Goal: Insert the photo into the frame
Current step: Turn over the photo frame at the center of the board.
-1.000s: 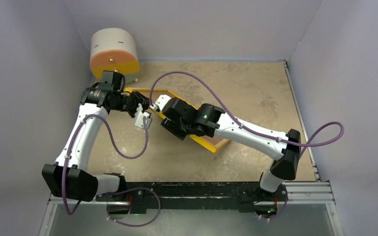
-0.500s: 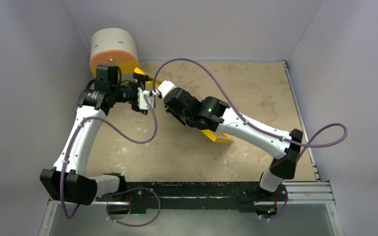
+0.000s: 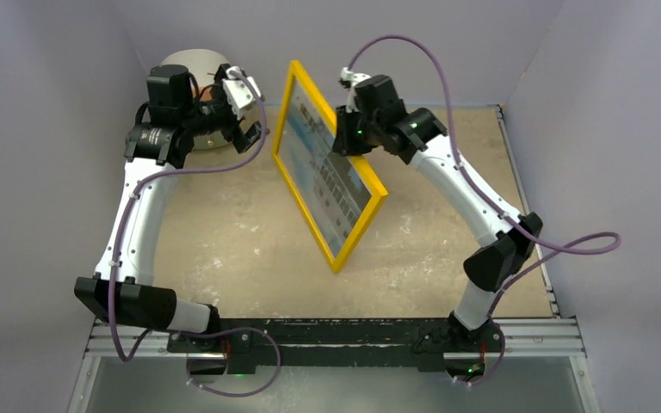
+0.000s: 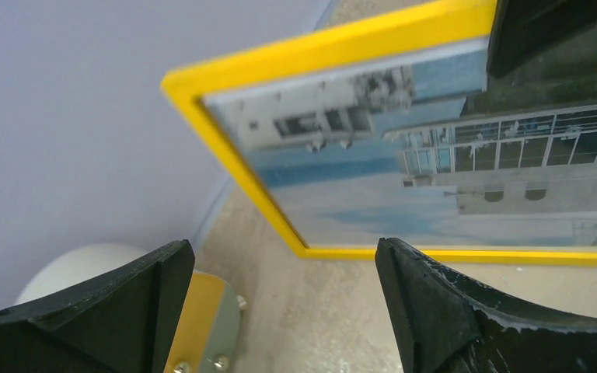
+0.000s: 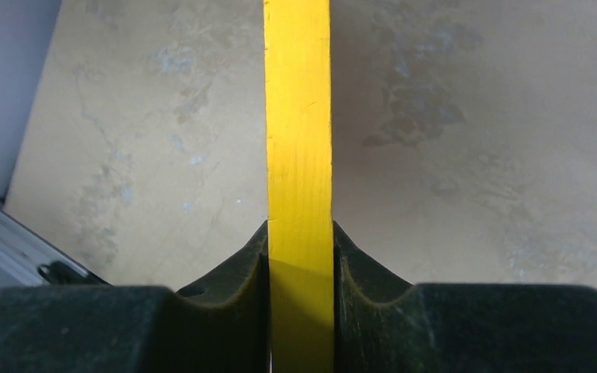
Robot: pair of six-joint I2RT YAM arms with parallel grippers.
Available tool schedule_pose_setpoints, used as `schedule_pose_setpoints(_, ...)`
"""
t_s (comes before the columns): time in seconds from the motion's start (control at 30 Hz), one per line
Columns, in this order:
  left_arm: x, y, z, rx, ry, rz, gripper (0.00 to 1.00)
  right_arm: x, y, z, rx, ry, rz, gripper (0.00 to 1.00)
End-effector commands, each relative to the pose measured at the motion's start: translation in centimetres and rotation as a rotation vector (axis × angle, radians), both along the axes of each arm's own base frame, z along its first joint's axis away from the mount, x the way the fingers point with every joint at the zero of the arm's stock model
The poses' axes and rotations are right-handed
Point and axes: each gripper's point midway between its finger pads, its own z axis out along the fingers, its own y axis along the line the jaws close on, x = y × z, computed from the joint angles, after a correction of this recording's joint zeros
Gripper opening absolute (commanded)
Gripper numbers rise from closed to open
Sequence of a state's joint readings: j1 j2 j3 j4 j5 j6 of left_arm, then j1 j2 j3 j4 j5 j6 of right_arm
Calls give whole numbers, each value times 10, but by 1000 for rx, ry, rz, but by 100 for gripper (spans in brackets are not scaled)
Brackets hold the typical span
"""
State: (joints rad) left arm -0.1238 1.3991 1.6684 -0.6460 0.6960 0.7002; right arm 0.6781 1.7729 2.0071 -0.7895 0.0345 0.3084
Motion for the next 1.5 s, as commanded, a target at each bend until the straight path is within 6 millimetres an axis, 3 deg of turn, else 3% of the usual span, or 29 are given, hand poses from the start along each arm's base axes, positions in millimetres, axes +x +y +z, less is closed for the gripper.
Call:
schedule_pose_setpoints(0.0, 4, 9, -5, -72, 173, 123, 94, 8, -21, 24, 279, 46, -67, 4)
schedule_pose_setpoints(0.13, 4, 17, -31, -3, 295, 150, 95, 11, -50, -11, 394, 175, -131, 5)
schedule_pose_setpoints(0.33, -3, 36, -71, -30, 390, 207, 96, -6, -97, -72, 444, 259, -222, 9)
schedule_pose_setpoints(0.53, -1, 62, -120, -54, 446, 318, 97, -26, -112, -148, 421, 328, -260, 11)
schedule_pose_setpoints(0.63, -1, 83, -141, -77, 475, 373, 98, -31, -112, -176, 425, 356, -258, 14)
schedule_pose_setpoints(0.77, -6, 90, -165, -58, 509, 384, 98, -39, -107, -206, 423, 424, -221, 20)
schedule_pose_setpoints(1.0, -16, 86, -187, -54, 522, 354, 99, -43, -100, -233, 480, 454, -178, 34)
schedule_pose_setpoints(1.3, -21, 83, -199, -68, 559, 344, 100, -44, -113, -254, 425, 468, -253, 47)
schedule_pose_setpoints(1.47, -17, 83, -199, -90, 568, 361, 100, -42, -127, -259, 329, 455, -292, 67)
